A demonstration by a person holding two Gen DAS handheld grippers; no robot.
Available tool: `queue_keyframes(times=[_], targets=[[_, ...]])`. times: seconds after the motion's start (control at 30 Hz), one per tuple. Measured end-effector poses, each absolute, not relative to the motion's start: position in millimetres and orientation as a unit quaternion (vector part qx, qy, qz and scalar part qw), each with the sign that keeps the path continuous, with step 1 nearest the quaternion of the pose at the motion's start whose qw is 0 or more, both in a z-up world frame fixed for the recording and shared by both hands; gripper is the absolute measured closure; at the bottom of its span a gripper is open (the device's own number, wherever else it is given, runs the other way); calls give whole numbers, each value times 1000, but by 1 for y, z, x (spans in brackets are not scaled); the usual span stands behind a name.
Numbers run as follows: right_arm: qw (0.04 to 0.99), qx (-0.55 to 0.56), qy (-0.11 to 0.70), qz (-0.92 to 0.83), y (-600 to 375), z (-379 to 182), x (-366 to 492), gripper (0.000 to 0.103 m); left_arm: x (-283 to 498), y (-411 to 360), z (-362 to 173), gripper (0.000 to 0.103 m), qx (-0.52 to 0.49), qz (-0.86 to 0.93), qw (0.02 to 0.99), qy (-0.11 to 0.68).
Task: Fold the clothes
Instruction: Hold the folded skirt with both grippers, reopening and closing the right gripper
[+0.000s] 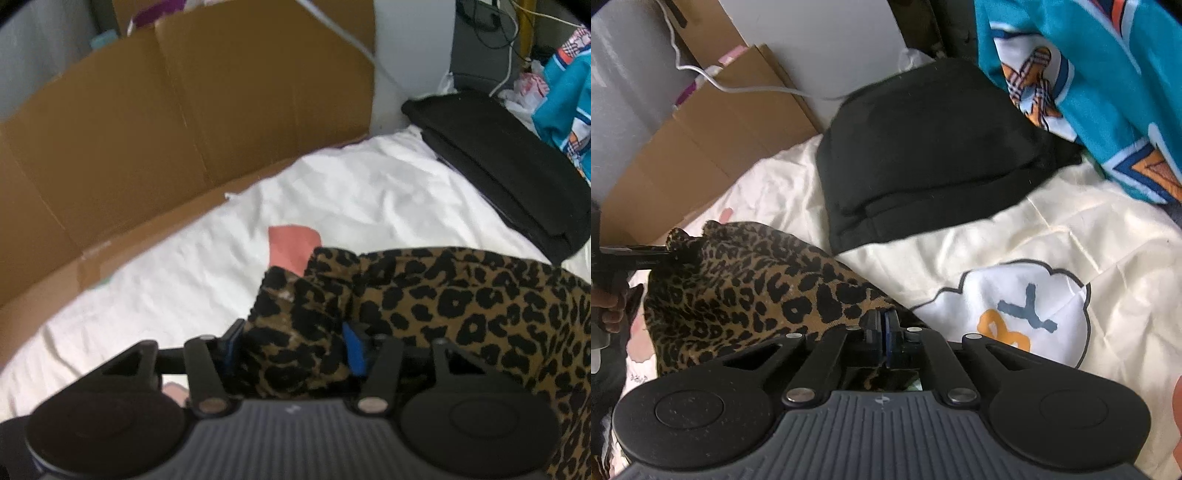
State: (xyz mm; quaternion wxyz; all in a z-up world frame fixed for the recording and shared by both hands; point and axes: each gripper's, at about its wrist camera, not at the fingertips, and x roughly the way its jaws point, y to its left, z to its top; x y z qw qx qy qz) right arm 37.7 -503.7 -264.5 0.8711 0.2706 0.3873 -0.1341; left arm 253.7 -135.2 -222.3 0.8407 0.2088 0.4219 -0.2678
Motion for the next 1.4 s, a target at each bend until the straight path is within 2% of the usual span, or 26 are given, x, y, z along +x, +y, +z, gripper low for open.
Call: queue_keyframes(times=[0.4, 0.83, 1.03, 1.1, 1.13, 1.17, 1.23, 1.4], targets=[[876, 283, 365, -140, -503, -249, 20, 103, 235, -135, -187, 49, 212, -277, 858, 377], [864, 285, 374, -179, -522, -260, 10, 103, 245, -124, -199, 51, 174, -269, 867, 382], [857, 327, 370, -149, -531, -265, 15, 102, 253, -119, -217, 44, 201, -253, 852, 412], [852, 337, 376, -136, -529, -267, 20, 97, 252, -113, -214, 41, 200, -252, 852, 412], [852, 335, 380, -134, -526, -268, 23, 88, 252, -112, -213, 41, 200, -252, 852, 412], [853, 330, 382, -133, -523, -269, 26, 73, 252, -112, -211, 40, 199, -253, 853, 412], [856, 322, 383, -130, -519, -270, 30, 59, 250, -113, -209, 40, 203, -254, 855, 403], [846, 317, 405, -139, -515, -281, 39, 59, 243, -127, -206, 34, 250, -254, 860, 366]])
